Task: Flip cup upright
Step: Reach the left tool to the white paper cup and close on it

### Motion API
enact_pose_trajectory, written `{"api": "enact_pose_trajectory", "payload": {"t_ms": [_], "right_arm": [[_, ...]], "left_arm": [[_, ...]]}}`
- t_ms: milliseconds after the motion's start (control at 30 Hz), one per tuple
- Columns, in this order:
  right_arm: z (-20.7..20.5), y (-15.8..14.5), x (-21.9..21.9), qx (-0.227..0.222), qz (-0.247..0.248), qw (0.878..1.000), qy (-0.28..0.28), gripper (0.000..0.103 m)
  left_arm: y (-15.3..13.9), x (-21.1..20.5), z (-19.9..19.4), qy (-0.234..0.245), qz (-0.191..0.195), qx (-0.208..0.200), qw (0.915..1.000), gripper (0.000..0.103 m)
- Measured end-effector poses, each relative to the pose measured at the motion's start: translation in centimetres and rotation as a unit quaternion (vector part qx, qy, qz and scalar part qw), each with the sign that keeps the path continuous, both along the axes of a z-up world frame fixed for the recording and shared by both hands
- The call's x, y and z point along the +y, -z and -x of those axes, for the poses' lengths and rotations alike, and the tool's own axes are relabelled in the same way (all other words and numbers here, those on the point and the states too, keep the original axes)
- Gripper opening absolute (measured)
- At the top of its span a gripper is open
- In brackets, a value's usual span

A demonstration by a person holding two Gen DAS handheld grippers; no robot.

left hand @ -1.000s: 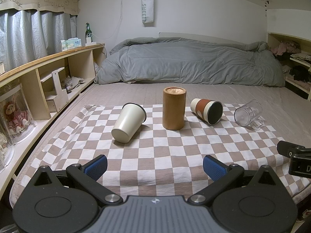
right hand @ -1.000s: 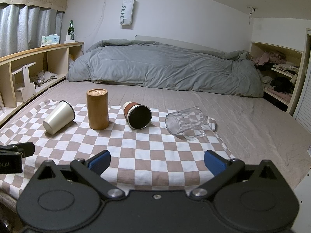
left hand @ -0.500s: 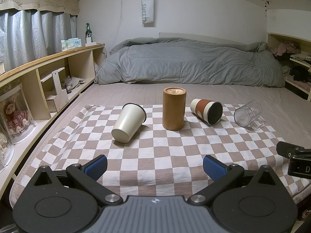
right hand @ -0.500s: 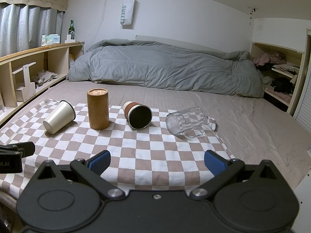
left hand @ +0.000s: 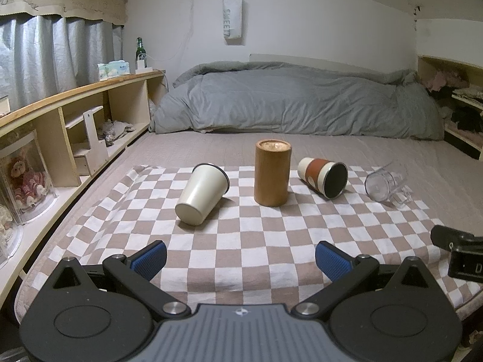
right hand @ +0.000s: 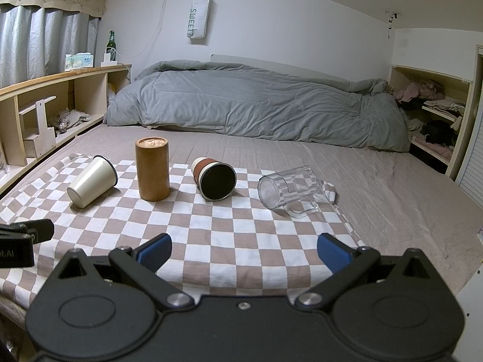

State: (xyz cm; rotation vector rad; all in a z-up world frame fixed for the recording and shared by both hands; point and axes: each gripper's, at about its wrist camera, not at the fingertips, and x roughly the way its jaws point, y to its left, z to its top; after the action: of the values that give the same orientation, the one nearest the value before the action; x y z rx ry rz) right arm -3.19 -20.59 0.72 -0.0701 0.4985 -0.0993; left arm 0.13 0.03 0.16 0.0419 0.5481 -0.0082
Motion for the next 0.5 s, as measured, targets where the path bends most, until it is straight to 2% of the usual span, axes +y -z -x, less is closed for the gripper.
{"api": "enact_pose_trajectory", "payload": {"t_ms": [233, 500], "right_arm": [[-0.1, 0.1, 0.3, -0.002, -0.004, 1.000, -0.002, 0.103], [-0.4, -0.2, 0.7, -0.005, -0.017, 1.000, -0.005, 0.103]], "left_arm": [[-1.3, 0.5, -1.9, -0.006, 0.016, -0.002, 0.9999, 0.103], [-3.0, 1.1, -6.0, -0.002, -0.040, -0.058, 0.9975, 0.103]]}}
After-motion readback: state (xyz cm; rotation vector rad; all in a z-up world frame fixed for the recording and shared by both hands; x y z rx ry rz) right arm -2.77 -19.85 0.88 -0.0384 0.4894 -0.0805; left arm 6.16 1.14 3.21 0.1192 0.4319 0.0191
